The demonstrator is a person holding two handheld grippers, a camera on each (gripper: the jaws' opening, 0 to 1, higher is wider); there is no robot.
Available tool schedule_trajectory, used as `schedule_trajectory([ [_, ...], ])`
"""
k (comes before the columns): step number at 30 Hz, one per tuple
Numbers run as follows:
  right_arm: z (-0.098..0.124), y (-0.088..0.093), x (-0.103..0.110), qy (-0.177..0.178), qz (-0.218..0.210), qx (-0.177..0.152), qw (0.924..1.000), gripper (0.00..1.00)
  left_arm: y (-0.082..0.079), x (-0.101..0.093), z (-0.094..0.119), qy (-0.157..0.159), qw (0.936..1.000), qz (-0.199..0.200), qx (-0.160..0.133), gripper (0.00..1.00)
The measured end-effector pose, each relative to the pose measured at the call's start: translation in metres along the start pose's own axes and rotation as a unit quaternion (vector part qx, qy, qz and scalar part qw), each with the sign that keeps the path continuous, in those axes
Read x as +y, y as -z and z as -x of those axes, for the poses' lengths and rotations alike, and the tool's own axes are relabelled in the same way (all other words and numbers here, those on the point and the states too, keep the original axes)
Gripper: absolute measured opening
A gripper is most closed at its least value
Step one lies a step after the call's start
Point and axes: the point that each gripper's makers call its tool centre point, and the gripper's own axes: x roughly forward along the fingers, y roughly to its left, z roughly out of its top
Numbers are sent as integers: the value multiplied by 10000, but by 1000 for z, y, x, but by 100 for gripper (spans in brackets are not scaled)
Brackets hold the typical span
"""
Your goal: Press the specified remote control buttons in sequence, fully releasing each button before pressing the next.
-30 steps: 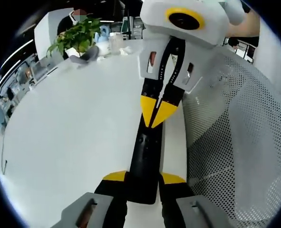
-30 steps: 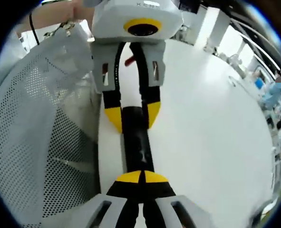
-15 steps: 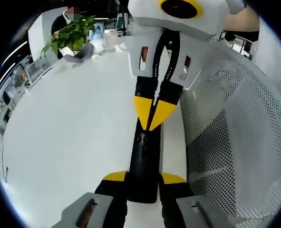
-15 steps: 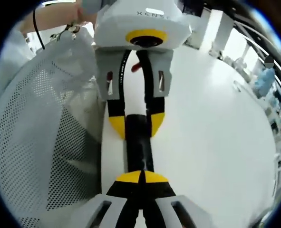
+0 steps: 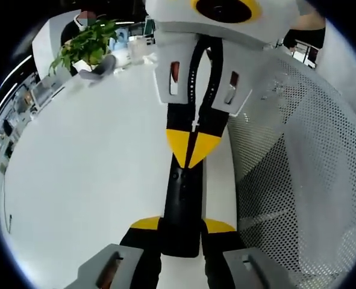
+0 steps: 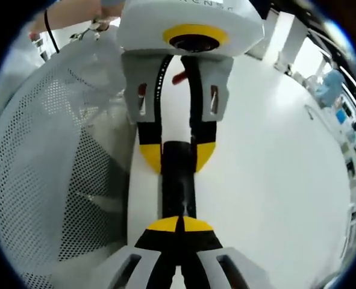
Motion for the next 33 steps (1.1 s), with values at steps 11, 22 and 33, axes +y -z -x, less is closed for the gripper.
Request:
schedule_trajectory([
  [11, -1, 0, 0, 89, 78, 28, 9999, 0, 0, 1, 0, 9, 10000, -19, -18, 25],
  [22, -1, 0, 0, 48, -38, -174, 9998, 0, 0, 0, 0, 24, 10000, -45, 19, 25],
  [33, -1, -1, 2, -46, 51, -268, 9996, 0, 0, 0, 0, 26, 10000, -49, 50, 25],
])
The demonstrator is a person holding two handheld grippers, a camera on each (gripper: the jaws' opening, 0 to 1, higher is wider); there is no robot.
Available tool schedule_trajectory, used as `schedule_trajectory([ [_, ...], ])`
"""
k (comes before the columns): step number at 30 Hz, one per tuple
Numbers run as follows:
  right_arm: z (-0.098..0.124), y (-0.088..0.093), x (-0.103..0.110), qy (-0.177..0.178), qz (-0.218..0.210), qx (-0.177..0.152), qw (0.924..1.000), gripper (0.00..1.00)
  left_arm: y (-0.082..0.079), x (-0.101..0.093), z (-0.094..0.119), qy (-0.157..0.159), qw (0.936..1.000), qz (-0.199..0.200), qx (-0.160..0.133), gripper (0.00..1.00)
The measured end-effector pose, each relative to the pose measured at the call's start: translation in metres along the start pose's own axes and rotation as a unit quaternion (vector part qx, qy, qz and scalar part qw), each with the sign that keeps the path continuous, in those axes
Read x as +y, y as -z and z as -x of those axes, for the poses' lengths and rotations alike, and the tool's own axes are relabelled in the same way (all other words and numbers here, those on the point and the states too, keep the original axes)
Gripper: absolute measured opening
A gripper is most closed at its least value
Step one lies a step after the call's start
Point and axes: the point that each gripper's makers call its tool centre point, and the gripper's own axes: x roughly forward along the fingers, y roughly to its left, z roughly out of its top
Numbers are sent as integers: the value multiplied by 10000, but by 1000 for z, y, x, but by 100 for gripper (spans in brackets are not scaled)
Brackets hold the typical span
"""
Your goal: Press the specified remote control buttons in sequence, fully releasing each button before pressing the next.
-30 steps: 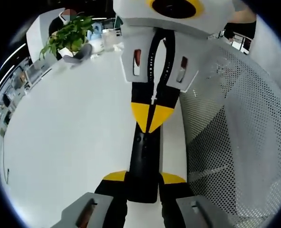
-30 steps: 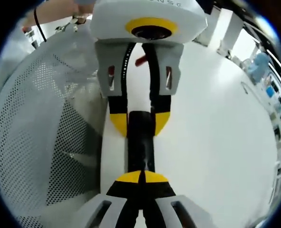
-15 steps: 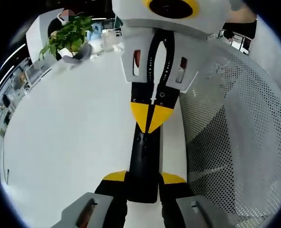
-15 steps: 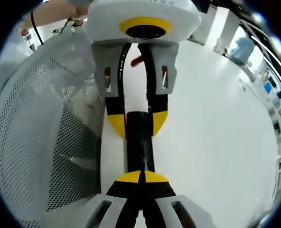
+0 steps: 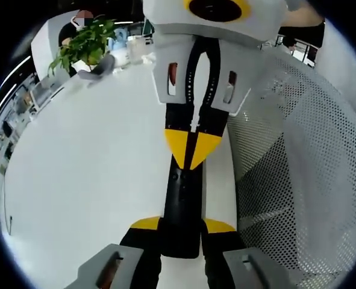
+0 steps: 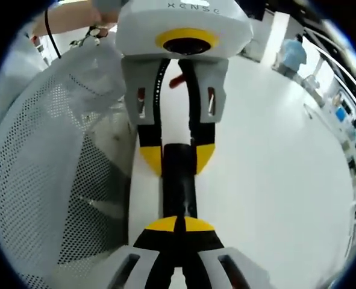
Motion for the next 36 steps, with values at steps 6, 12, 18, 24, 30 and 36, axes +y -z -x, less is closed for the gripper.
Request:
schedule_trajectory([
  [6, 2, -1, 1, -190, -57, -77, 9998, 1, -1, 0, -1, -24, 9999, 20, 109, 25],
  [12, 5, 2, -5, -77, -131, -28, 9999, 5, 0, 0, 0, -22, 9999, 50, 88, 25],
  [18, 2, 2, 0, -170, 18, 77, 9998, 6, 0, 0, 0, -37, 10000, 54, 0, 25],
  [24, 2, 2, -1, -186, 126, 173, 9996, 6, 0, 0, 0, 11, 10000, -18, 28, 25],
  [30, 0, 3, 0, -233, 93, 334, 9991, 6, 0, 0, -1, 26, 10000, -47, 48, 25],
  [36, 0, 4, -1, -245, 185, 429, 9986, 7, 0, 1, -1, 54, 9999, -93, 105, 25],
])
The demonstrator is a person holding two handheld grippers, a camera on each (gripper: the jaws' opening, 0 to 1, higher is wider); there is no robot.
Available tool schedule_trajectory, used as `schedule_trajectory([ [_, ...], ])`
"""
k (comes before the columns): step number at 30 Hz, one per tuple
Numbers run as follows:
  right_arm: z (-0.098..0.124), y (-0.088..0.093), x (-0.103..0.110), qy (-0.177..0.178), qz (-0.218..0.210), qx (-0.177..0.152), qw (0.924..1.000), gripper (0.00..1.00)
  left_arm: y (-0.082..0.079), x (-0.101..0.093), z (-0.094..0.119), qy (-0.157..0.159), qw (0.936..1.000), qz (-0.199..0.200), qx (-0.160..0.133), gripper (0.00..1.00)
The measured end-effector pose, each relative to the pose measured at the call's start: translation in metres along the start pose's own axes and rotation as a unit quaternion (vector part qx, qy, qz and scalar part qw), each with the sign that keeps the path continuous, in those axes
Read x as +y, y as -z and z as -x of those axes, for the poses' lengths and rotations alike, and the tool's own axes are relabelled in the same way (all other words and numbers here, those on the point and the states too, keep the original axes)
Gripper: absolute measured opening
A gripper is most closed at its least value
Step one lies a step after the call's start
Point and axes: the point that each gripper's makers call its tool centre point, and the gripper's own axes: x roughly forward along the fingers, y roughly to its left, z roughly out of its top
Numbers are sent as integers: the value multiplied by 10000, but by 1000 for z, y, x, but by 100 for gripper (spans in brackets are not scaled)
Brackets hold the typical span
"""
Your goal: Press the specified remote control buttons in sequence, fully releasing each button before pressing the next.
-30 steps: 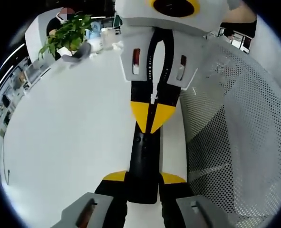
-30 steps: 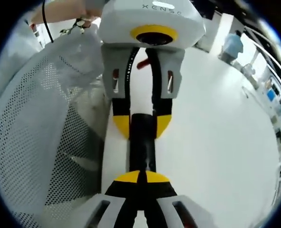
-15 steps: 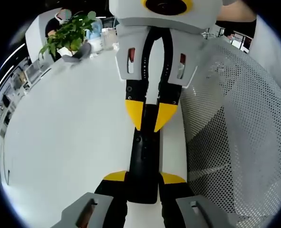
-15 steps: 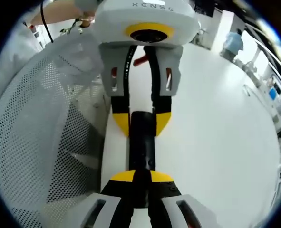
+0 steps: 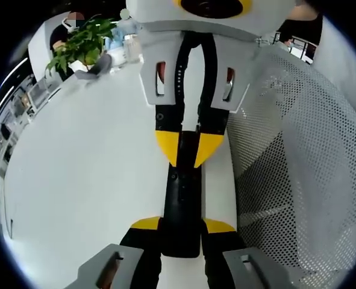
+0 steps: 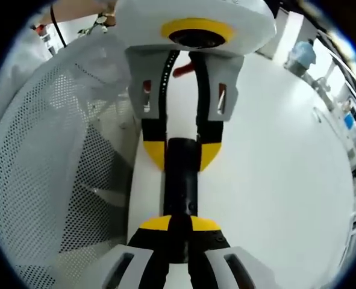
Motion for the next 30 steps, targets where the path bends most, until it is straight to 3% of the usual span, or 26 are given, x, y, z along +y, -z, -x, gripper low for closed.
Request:
schedule_trajectory([
  [10, 0, 0, -2, -44, -146, 15, 9999, 7, 0, 0, -1, 15, 10000, -31, 44, 25],
  [17, 1, 1, -2, -38, -353, -222, 9991, 7, 0, 0, -1, 19, 10000, -41, 62, 25],
  [20, 1, 0, -1, 2, 21, -46, 10000, 7, 0, 0, -1, 17, 9999, -39, 91, 25],
  [30, 3, 3, 0, 13, -66, -62, 10000, 7, 0, 0, 0, 5, 10000, -6, 20, 24],
])
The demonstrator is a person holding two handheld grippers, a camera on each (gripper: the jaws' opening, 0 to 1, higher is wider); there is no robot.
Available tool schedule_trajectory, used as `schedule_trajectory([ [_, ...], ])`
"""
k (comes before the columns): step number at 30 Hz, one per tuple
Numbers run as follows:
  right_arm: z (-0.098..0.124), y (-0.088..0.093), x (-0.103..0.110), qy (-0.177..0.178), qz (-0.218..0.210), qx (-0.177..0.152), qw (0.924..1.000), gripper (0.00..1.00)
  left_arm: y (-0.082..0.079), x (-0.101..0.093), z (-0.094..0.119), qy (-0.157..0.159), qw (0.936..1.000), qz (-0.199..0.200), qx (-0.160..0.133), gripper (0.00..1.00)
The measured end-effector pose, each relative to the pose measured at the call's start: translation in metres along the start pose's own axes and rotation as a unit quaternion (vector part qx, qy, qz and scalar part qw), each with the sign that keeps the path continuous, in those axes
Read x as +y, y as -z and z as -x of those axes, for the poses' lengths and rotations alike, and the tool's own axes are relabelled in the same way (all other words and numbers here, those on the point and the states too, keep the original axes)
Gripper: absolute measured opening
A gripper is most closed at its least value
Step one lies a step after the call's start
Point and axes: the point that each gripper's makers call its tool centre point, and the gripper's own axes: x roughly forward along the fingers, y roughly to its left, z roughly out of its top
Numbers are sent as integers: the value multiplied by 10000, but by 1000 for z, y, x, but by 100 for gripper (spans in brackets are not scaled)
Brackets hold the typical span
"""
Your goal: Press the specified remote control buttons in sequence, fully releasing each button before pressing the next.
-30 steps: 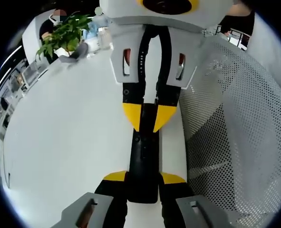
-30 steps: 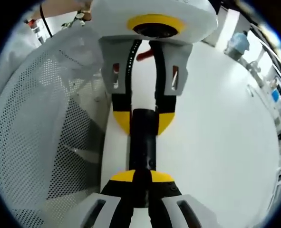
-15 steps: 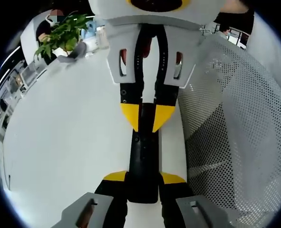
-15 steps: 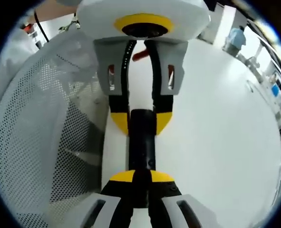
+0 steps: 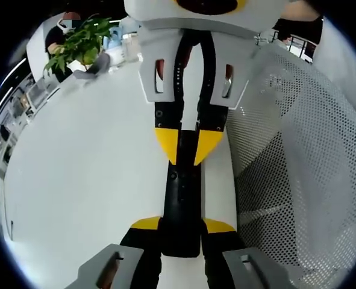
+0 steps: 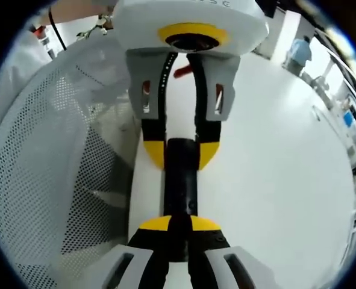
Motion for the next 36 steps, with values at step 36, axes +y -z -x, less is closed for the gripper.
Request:
schedule_trajectory([
  [36, -1, 2, 1, -36, -462, 313, 9984, 7, -1, -3, -1, 85, 9992, -250, 292, 25],
])
